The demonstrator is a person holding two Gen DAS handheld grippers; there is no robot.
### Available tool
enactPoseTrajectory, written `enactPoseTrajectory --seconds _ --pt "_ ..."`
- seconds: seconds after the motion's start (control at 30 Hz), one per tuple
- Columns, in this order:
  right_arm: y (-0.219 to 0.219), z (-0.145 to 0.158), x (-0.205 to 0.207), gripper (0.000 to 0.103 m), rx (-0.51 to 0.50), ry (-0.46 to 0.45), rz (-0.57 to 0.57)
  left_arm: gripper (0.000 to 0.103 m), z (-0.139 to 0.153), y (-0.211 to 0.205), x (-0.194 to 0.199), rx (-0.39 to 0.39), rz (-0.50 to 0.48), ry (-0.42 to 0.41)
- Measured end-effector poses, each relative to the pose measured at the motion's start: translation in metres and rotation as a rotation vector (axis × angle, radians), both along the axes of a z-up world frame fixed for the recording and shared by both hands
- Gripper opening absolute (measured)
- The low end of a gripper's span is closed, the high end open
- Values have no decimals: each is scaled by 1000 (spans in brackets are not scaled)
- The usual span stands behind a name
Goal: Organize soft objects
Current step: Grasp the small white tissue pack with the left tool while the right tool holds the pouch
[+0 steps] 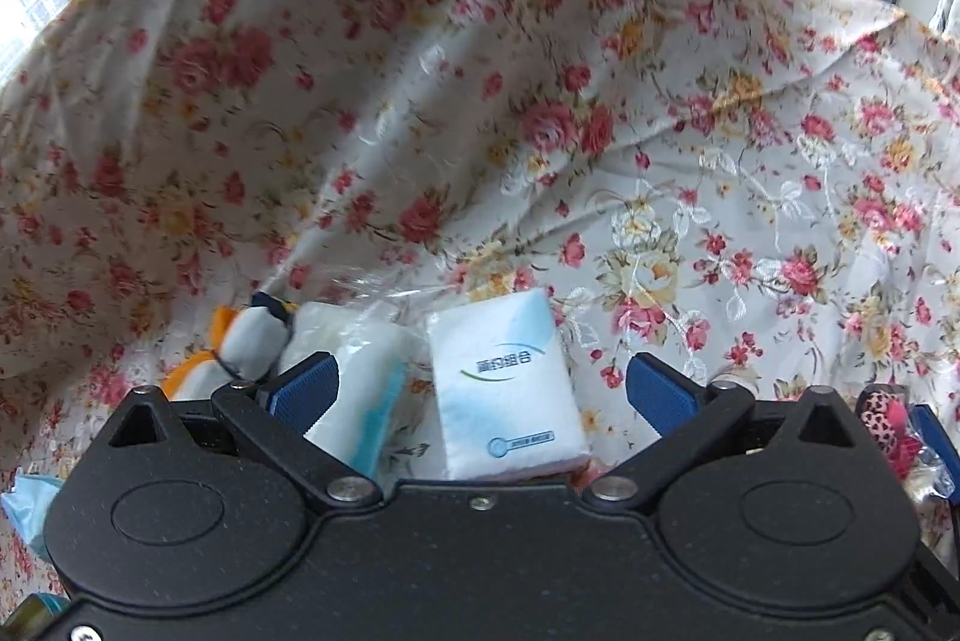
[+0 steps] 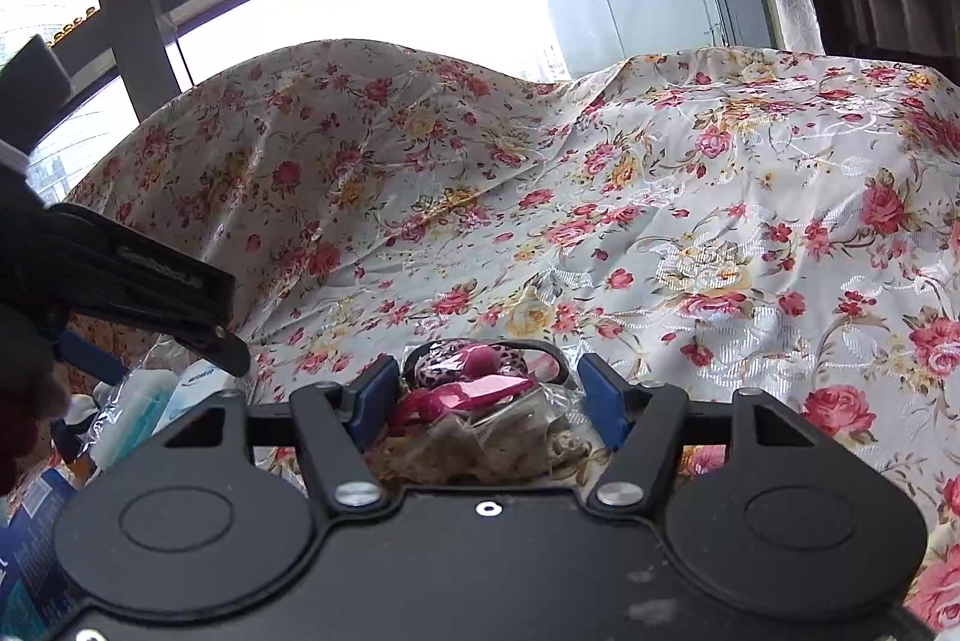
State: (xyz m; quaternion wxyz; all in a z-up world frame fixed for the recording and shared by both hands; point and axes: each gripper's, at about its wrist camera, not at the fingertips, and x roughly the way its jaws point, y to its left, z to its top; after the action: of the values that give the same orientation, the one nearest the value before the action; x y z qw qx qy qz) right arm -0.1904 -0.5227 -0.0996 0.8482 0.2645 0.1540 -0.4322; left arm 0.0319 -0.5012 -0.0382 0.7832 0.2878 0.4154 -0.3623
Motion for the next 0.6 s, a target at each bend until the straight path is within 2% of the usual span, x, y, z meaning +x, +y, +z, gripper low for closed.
enactPoseTrajectory --seconds 0.17,0.27,0.37,0.4,0.5,0.6 --pt "0 0 -1 64 -1 -4 0 99 -11 -11 3 39 1 10" --pt "1 0 -1 64 -1 -6 -2 94 -15 -13 6 47 6 23" --pt "1 0 -1 64 -1 -8 -4 80 -17 -14 8 54 12 36" --pt "1 0 -1 64 -1 -10 -6 68 -19 -14 8 59 11 35" --pt "1 0 -1 64 -1 -11 -7 51 -21 -15 4 66 -4 -12" --pt "2 0 -1 64 -1 -12 -9 51 -18 -13 1 34 -29 5"
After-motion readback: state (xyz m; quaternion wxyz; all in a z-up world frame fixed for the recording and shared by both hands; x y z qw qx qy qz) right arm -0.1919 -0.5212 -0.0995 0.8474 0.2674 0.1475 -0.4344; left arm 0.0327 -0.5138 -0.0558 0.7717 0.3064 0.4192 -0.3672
